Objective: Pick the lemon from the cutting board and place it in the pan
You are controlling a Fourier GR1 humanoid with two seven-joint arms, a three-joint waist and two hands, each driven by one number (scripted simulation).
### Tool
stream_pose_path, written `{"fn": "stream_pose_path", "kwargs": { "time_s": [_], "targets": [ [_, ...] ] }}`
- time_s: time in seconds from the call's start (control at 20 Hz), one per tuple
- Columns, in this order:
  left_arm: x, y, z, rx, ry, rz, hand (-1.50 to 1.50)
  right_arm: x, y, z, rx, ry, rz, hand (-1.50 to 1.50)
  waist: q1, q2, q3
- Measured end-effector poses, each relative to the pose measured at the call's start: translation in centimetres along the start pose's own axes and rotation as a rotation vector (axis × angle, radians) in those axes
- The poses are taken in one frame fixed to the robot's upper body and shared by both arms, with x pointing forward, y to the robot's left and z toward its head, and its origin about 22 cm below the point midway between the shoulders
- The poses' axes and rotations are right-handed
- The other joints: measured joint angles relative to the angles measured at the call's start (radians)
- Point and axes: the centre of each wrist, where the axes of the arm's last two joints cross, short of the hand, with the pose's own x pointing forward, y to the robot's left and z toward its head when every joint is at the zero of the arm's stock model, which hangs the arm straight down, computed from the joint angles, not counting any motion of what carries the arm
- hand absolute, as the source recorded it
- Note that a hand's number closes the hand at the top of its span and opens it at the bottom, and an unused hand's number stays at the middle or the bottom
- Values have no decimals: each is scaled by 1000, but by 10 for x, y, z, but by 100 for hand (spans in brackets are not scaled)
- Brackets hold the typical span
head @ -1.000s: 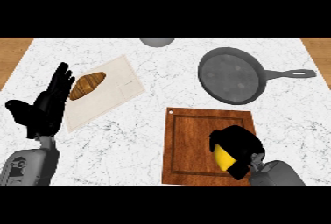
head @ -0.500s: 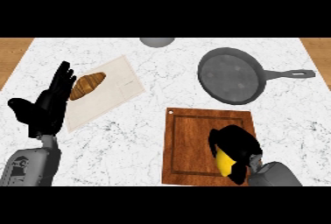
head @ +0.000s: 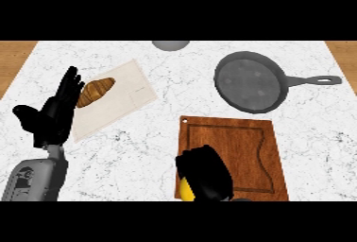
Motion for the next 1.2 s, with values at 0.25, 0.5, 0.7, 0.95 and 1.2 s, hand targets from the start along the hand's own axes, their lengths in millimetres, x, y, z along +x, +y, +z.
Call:
{"fn": "stream_pose_path", "kwargs": {
  "time_s": [0.25,0.5,0.7,0.95,1.2],
  "targets": [
    [3,2,2,2,4,-2,0,24,-29,22,-262,-12,-57,150,-5,-2,0],
    [-3,2,7,0,-1,-1,0,24,-55,23,-439,29,-130,150,-3,1,0],
    [0,1,3,-6,-6,4,0,13,-86,17,-532,49,-240,150,0,3,0],
    [-3,3,4,-3,-5,4,0,-26,-110,-1,-610,85,-410,150,1,6,1],
    [0,2,1,-8,-10,3,0,-89,-129,-30,-653,147,-430,150,5,8,1]
  ]
}}
